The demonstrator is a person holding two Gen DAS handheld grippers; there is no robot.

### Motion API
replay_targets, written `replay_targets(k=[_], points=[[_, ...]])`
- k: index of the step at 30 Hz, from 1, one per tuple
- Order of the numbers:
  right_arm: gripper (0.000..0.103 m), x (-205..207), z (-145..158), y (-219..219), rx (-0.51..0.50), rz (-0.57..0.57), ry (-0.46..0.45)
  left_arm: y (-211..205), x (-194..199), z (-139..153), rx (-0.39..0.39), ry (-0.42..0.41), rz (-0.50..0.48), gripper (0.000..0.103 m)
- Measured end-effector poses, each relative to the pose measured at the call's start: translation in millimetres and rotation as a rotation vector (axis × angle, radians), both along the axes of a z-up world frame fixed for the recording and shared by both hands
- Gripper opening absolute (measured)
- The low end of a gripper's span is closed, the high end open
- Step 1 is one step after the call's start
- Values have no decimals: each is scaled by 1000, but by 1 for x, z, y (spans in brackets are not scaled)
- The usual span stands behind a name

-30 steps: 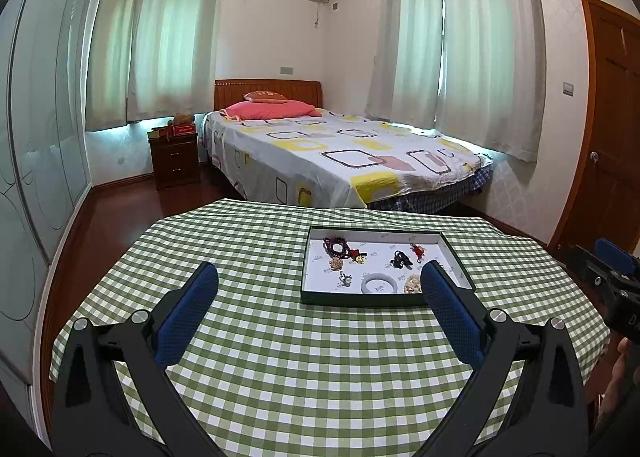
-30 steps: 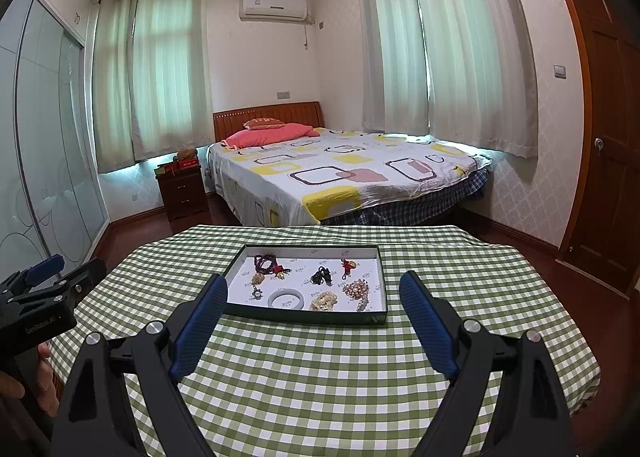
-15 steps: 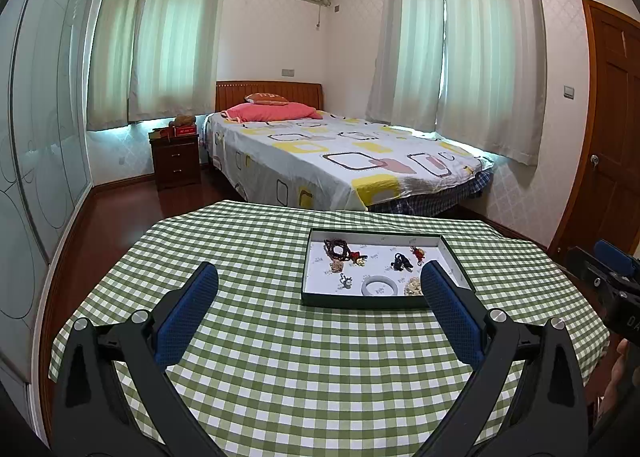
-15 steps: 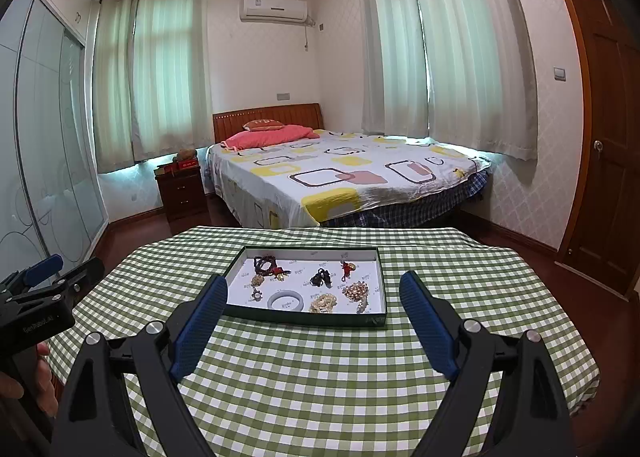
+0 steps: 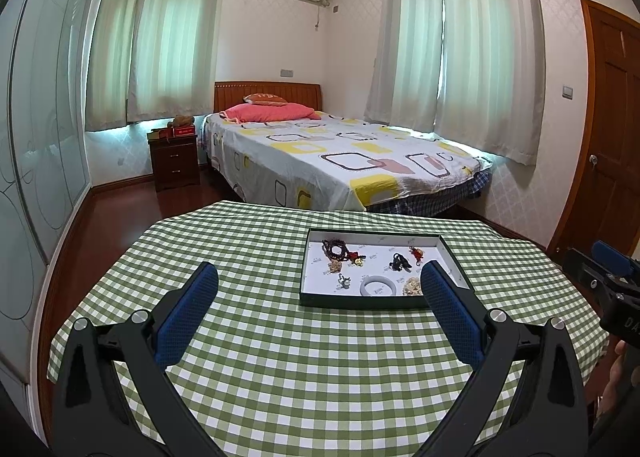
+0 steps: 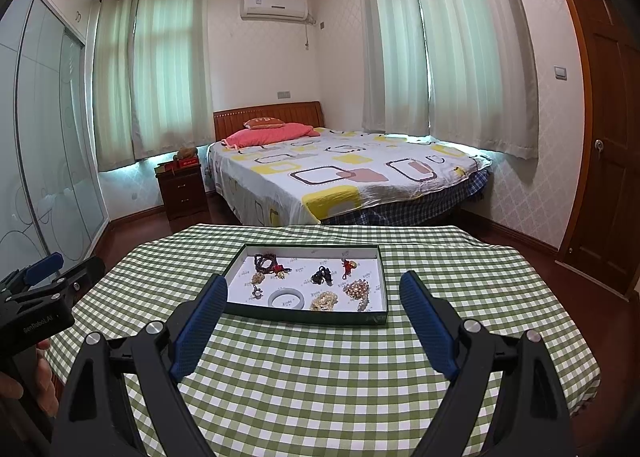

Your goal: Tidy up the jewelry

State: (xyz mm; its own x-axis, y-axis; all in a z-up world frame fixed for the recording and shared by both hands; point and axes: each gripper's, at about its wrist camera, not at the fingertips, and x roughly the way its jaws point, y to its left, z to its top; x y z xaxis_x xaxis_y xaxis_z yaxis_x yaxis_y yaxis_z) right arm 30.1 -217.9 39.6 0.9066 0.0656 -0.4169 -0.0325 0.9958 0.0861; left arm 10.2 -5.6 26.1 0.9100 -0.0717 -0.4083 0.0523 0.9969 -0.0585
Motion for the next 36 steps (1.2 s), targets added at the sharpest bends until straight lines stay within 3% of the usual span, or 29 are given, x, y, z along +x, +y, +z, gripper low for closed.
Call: replay_targets(k=[25, 36], points=[[85, 0, -4, 3, -3, 4, 8, -7, -2, -4, 24, -32, -3, 99], [85, 2, -9, 6, -8, 12, 19, -6, 3, -14, 5, 16, -17, 99]])
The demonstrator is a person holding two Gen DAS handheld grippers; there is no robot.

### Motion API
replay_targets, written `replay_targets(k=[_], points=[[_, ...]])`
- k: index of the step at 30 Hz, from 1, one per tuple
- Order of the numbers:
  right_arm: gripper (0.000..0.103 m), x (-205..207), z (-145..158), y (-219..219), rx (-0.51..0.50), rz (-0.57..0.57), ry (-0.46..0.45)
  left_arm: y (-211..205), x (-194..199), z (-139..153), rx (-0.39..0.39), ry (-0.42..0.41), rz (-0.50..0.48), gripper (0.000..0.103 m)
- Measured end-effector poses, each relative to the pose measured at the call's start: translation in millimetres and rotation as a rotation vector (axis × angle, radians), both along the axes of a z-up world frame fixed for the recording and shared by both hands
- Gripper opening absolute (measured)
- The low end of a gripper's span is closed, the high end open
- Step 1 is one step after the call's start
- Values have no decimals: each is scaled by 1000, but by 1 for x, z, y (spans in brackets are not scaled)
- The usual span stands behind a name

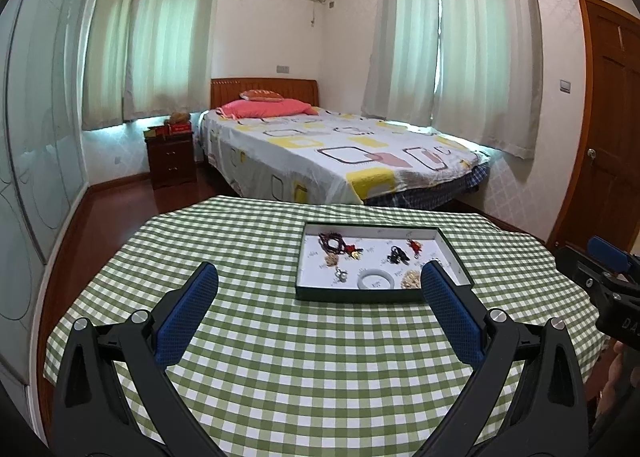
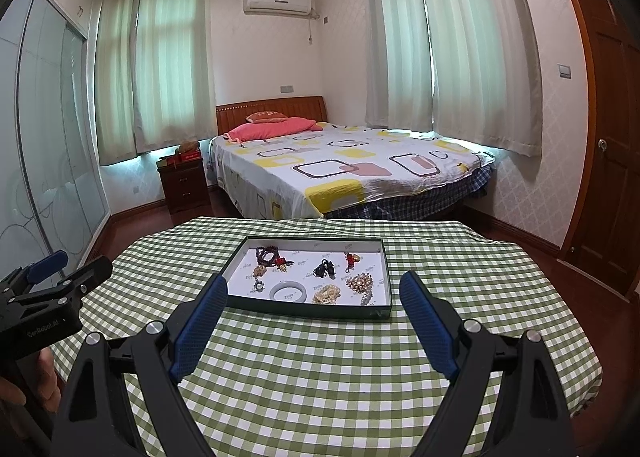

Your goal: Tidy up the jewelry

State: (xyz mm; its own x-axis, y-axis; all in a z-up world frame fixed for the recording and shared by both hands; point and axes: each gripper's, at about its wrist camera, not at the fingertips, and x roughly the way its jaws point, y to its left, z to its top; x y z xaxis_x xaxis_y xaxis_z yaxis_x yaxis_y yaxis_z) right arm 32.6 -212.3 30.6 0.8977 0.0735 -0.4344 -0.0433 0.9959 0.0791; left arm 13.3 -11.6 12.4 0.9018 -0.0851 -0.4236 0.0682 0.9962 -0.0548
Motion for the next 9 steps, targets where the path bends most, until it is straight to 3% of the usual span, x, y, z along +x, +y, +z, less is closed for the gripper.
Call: replay_targets(k=[4, 9], points=[[85, 1, -4, -3, 0, -6, 4, 4, 5, -7, 7, 12, 19, 99], [85, 12, -17, -18, 7, -31, 19, 19, 32, -29, -8, 100, 48, 99]])
